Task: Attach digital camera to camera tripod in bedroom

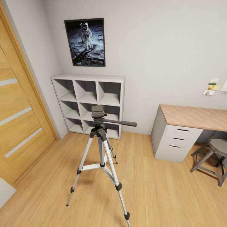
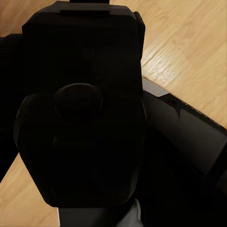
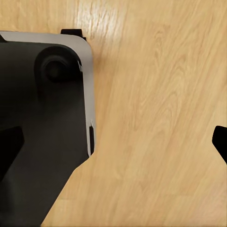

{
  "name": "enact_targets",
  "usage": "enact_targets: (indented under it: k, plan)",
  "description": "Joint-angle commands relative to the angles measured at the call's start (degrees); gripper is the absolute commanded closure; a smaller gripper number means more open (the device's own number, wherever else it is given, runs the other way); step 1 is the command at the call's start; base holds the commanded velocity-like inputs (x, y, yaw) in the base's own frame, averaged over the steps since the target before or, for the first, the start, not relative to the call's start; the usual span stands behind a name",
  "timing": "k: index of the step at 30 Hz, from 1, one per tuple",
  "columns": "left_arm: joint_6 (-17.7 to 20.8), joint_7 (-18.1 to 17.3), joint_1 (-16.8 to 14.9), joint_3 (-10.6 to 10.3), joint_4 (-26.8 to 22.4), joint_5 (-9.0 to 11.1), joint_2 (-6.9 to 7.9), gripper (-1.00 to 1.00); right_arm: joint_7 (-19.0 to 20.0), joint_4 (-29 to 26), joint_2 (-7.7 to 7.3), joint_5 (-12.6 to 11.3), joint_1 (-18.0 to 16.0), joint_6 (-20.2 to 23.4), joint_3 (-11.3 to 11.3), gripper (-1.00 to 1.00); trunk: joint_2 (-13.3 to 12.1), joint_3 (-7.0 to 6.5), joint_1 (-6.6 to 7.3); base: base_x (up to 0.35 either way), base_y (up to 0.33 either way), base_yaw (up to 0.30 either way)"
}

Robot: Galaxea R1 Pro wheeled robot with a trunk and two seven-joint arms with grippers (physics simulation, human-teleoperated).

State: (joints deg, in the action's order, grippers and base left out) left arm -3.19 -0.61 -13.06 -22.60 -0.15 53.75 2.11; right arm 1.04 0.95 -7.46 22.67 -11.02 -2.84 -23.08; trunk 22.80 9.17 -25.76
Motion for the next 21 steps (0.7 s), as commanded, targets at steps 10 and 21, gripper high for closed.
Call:
enact_targets:
  k: [10,21]
  plan:
    - [1.24,-0.77,-0.03,-0.59,-0.02,-0.02,0.02,1.00,0.11,0.10,-0.10,0.42,-0.06,-0.24,-0.48,-1.00,0.11,1.04,-0.03,0.000,0.000,0.000]
    - [3.09,-0.96,-0.03,-0.72,-0.02,-0.18,0.02,1.00,0.11,0.10,-0.10,0.39,-0.06,-0.24,-0.49,-1.00,0.11,2.06,-0.03,0.000,0.000,0.000]
